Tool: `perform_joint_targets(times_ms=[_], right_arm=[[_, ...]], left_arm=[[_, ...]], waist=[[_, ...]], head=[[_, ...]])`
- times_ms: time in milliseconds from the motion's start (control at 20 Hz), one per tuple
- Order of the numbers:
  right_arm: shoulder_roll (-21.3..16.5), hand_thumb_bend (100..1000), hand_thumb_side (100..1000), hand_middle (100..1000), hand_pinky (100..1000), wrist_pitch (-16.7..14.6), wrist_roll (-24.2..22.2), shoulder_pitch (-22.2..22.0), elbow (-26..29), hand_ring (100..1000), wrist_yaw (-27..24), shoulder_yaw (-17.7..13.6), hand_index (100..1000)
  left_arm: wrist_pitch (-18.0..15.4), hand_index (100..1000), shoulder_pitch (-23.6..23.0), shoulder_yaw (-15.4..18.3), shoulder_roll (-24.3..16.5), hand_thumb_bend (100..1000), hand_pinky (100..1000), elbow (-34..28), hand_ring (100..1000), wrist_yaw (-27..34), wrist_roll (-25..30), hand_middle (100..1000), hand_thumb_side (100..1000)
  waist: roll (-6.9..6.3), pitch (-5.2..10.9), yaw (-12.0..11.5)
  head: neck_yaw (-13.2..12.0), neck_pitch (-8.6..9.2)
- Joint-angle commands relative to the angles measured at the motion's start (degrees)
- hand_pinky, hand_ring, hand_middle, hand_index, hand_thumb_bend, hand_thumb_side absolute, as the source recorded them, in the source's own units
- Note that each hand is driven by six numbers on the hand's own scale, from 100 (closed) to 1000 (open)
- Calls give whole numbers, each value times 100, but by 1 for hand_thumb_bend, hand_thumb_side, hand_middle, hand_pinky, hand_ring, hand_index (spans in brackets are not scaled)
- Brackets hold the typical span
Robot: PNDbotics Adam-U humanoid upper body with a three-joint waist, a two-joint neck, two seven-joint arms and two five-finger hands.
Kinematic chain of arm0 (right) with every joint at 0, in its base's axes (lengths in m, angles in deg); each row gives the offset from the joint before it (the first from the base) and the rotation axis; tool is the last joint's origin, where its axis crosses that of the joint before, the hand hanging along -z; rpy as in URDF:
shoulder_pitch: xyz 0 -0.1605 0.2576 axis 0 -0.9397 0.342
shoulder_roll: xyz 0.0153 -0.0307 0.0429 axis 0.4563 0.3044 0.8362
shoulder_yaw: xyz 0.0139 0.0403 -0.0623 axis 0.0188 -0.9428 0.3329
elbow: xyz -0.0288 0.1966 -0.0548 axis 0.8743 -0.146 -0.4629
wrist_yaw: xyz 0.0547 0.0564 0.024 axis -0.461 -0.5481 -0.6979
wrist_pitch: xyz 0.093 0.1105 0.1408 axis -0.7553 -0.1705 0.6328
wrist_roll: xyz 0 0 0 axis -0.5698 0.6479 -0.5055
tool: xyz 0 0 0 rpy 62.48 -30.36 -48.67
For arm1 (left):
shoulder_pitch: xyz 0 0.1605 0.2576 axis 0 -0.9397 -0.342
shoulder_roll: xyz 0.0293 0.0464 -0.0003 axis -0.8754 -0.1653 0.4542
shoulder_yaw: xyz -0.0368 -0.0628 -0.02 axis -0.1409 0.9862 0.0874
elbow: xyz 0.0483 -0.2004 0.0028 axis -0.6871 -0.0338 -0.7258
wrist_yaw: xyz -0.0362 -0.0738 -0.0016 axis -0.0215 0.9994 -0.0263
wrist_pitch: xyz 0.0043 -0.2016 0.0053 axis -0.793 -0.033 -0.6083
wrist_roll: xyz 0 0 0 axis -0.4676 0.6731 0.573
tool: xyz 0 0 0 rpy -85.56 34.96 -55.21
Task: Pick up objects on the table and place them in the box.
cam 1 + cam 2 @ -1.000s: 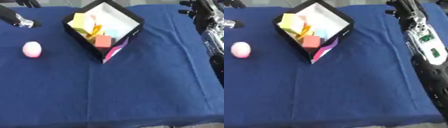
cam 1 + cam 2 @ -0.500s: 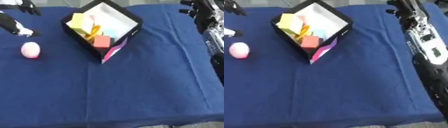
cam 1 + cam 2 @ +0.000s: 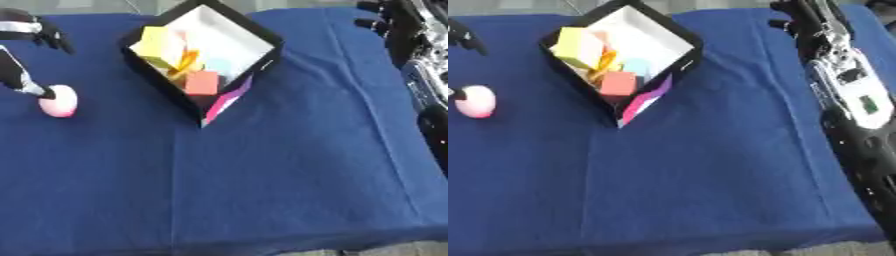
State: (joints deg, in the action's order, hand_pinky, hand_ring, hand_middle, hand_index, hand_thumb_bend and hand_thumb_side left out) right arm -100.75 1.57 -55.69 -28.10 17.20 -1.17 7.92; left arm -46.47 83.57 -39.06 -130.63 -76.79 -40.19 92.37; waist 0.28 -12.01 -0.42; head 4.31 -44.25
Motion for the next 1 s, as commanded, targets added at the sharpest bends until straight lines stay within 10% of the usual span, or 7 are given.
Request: perform_joint_targets(times_ms=[50, 550, 1000], right_arm=[[-83, 134, 624, 821, 826, -3, -8, 71, 57, 902, 9, -20, 862], [-57, 124, 633, 822, 825, 22, -36, 126, 54, 902, 4, 16, 862], [8, 125, 641, 821, 825, 38, -36, 115, 24, 902, 19, 31, 861]], left_arm=[[-101, 829, 89, 15, -45, 534, 903, 103, 868, -173, -6, 826, 100], [-356, 860, 62, 35, 154, 634, 915, 314, 878, -773, -331, 818, 203], [-571, 875, -21, 109, 304, 738, 906, 615, 878, -1660, -937, 817, 100]], waist=[[-1, 129, 7], [4, 88, 25], [35, 9, 52]], head=[[-52, 13], [-21, 13], [6, 13]])
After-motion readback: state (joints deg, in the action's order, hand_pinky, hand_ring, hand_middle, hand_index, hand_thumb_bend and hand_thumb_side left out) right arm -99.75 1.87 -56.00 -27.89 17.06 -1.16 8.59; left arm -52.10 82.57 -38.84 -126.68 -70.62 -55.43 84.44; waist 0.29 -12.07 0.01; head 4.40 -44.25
